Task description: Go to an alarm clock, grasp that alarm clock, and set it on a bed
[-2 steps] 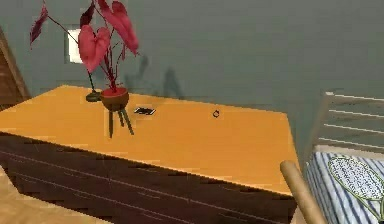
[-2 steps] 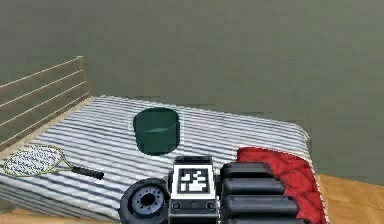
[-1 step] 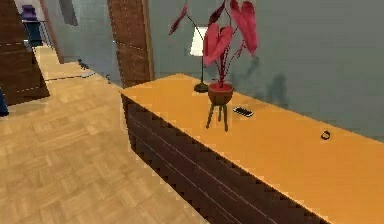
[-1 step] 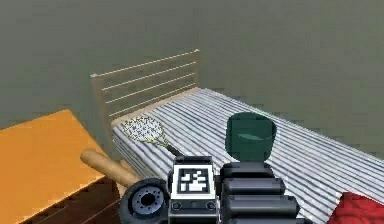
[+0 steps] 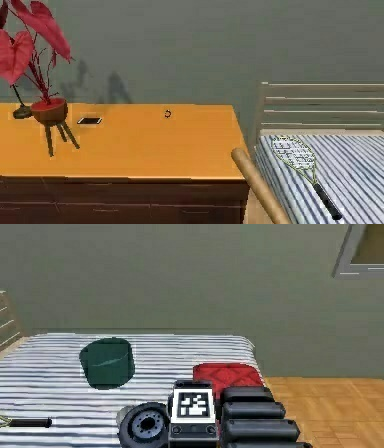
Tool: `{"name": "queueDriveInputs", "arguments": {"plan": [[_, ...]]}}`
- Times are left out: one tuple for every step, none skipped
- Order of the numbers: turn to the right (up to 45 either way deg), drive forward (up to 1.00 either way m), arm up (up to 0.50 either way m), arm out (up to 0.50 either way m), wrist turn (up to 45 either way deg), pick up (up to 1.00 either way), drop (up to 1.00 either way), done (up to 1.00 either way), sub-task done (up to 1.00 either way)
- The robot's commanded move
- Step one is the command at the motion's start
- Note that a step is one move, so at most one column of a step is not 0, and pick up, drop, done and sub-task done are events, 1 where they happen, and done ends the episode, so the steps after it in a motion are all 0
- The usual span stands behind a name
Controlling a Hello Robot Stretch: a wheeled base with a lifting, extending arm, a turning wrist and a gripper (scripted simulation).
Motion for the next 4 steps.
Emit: {"name": "queueDriveInputs", "arguments": {"plan": [[12.0,0.00,0.00,0.00,0.0,0.00,0.00,0.00,0.00],[-39.0,0.00,0.00,0.00,0.0,0.00,0.00,0.00,0.00],[45.0,0.00,0.00,0.00,0.0,0.00,0.00,0.00,0.00],[36.0,0.00,0.00,0.00,0.0,0.00,0.00,0.00,0.00]]}}
